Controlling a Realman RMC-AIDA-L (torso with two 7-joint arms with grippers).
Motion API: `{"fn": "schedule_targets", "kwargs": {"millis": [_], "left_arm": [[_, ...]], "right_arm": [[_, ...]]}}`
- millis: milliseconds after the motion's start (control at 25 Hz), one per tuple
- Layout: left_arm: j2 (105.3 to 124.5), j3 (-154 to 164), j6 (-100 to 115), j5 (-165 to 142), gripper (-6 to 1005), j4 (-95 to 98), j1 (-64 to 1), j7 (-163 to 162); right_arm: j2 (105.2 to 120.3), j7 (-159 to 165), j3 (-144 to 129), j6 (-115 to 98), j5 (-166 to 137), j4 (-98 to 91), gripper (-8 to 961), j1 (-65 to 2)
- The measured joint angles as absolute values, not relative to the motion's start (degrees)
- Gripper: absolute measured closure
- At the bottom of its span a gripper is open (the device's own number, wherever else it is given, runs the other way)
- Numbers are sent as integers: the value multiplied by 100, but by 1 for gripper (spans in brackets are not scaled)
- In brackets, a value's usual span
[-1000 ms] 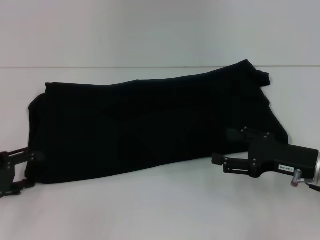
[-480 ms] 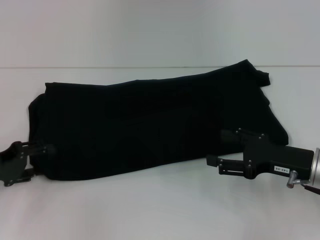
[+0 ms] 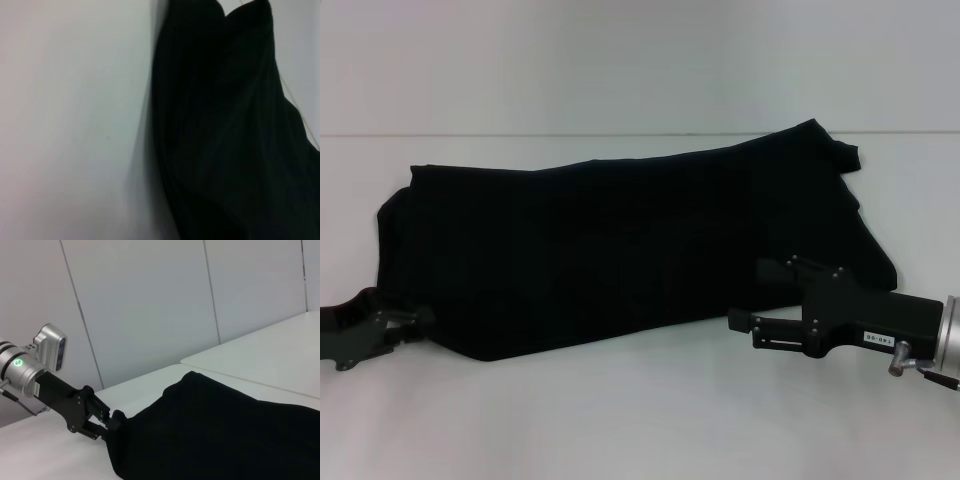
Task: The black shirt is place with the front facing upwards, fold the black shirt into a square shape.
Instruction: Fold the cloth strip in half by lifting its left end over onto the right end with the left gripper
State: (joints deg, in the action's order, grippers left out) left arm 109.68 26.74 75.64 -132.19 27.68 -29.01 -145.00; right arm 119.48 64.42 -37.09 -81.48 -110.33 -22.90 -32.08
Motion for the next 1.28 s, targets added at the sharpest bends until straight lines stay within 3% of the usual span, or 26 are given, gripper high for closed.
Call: {"fn": "schedule_targets", "kwargs": {"millis": [440,720,1280], "left_arm": [[10970,2646,7484,-13188,969,2769,-2858,-14492],[10996,1966,7659,-13147,980,2779,-2688,-14141],[10736,1218,7643,-13137,975,3126,-2404,-14101]], "right_arm": [[11953,6451,-3665,-8188,-11029,-2285,17,-3215],[11938,6528,-3509,-8209,-11021,-2326,17,-3163],[11891,6670,-3045,-8248,-11010,-2299,17,-3051]]}}
